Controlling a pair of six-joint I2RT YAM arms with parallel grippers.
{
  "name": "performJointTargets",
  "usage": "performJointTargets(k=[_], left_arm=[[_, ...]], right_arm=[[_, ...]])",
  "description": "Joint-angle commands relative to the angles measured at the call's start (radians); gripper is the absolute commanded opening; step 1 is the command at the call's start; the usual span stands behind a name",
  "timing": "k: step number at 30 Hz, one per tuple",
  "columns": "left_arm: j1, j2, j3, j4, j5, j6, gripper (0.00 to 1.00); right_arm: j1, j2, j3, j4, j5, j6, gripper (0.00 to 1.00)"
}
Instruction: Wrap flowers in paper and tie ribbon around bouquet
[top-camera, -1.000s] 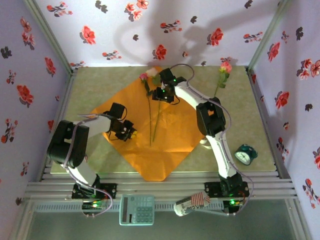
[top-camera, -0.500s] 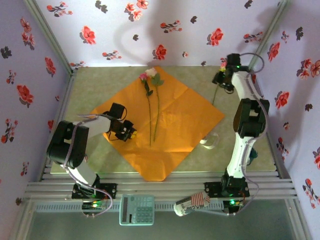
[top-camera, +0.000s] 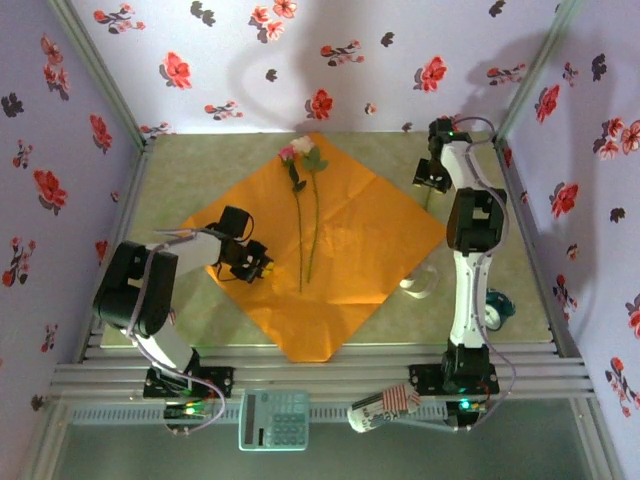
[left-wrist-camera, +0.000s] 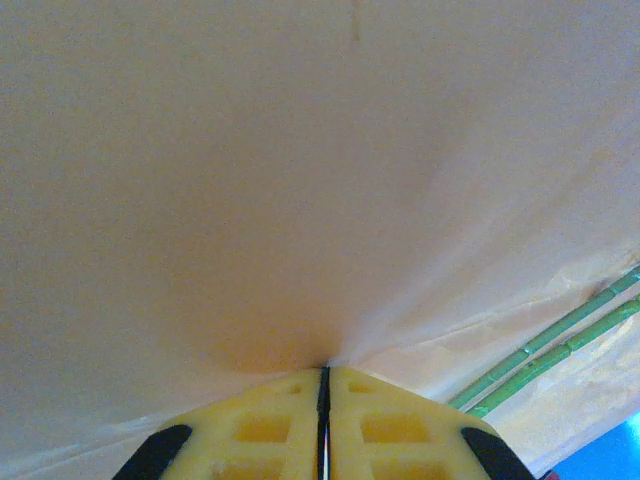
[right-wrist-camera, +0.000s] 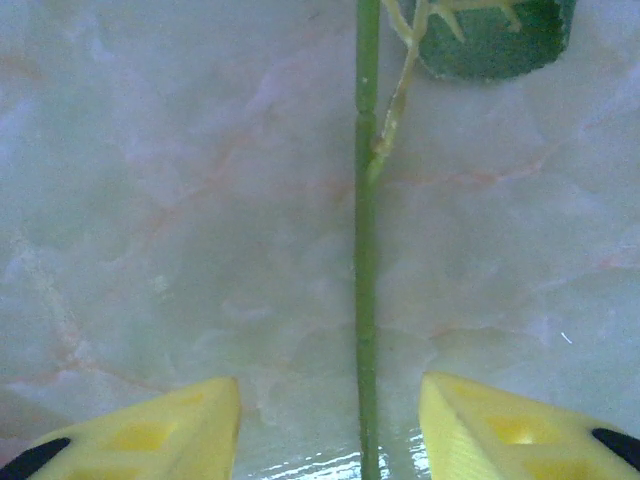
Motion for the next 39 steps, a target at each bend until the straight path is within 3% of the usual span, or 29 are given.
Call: performJointTargets(k=[1, 6, 10, 15, 25, 39], left_arm=[[-0.007, 0.001, -0.013, -0.031, 0.002, -0.016, 0.09], [-0.007, 0.004, -0.005, -0.032, 0.002, -0.016, 0.09], [-0.007, 0.005, -0.004, -0.037, 0.001, -0.017, 0.09], [-0.007, 0.007, -0.003, -0.038, 0.002, -0.018, 0.09], [-0.007, 0.012, 0.001, -0.048, 0.007, -0.013, 0.09], [-0.007, 0.030, 0.013, -0.042, 0.011, -0.009, 0.09]], right_arm=[[0.003, 0.052, 0.010, -0.091, 0.050, 0.009, 0.41], [0.003, 0.065, 0.000, -0.096, 0.067, 0.013, 0.38], [0.003, 0.079, 0.012, -0.096, 0.064, 0.007, 0.17], [0.002, 0.072, -0.003, -0.076, 0.088, -0.025, 0.00], [-0.007, -0.183, -0.058, 0.100, 0.344, -0.105, 0.00], [0.077, -0.482, -0.045, 0.250, 0.487, -0.245, 0.00]])
